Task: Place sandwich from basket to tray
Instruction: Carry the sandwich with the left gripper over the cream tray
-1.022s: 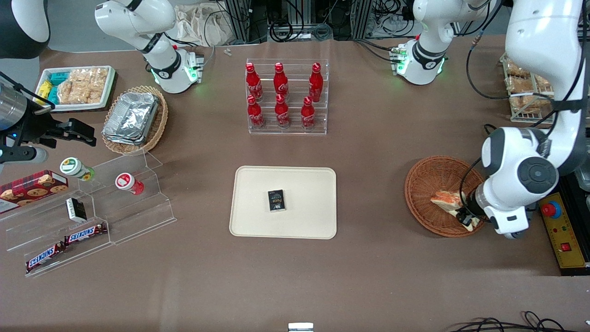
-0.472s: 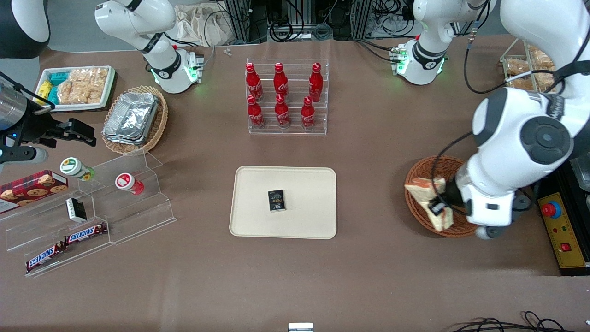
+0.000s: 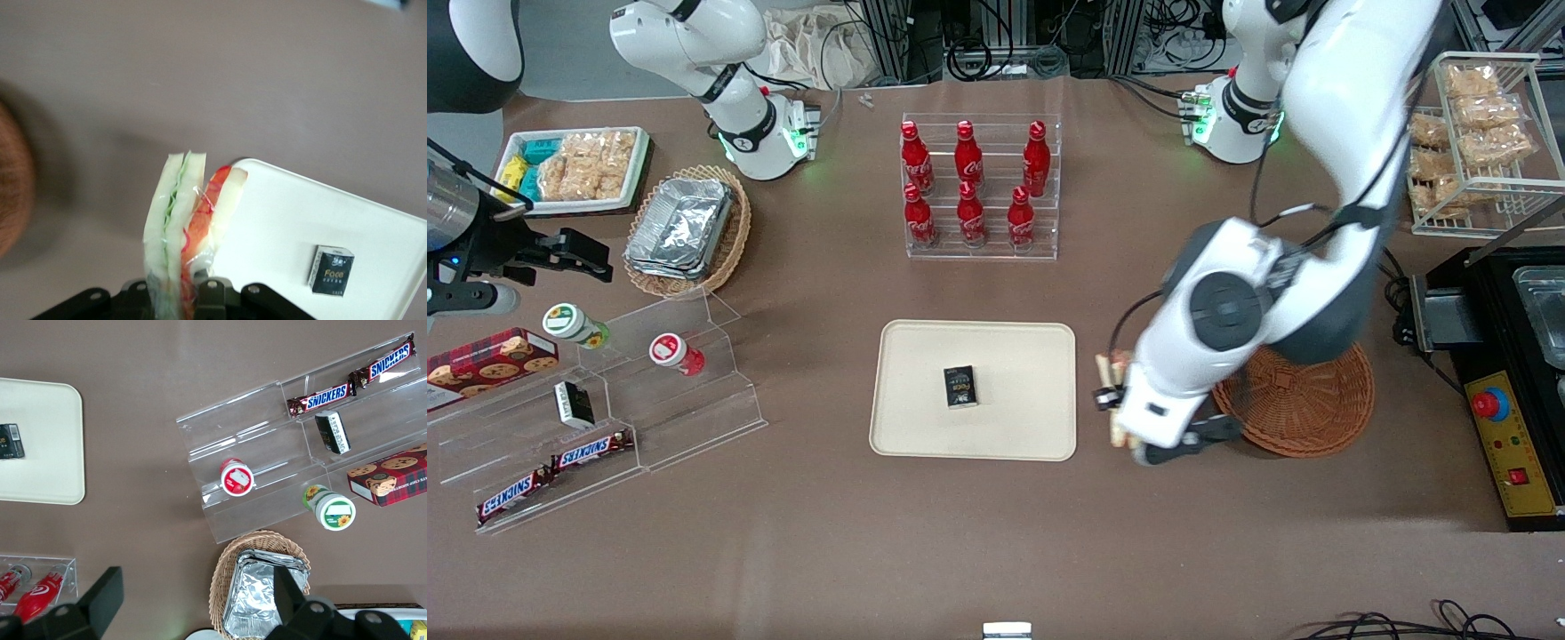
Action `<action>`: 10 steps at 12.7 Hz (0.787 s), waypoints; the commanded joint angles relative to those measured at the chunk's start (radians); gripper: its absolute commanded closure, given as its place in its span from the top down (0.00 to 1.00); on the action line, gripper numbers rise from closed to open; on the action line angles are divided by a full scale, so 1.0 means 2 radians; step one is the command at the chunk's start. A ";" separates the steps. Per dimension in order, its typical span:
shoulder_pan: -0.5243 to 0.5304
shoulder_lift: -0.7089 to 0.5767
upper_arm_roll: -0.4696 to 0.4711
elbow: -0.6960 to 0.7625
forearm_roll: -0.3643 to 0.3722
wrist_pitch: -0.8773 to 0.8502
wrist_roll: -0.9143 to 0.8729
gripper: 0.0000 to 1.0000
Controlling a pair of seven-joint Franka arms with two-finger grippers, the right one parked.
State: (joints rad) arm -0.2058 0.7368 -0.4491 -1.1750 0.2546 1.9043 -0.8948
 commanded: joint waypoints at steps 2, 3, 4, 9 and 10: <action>-0.039 0.079 0.000 0.045 0.013 0.028 0.013 0.00; -0.055 0.092 0.007 0.045 0.021 0.037 0.013 0.00; -0.064 0.101 0.016 0.044 0.028 0.043 0.012 0.00; -0.085 0.142 0.020 0.044 0.057 0.061 0.009 0.00; -0.088 0.145 0.020 0.044 0.062 0.062 0.011 0.07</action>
State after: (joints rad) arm -0.3545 0.9851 -0.4216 -1.1390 0.3453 2.0239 -0.8834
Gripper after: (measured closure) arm 0.806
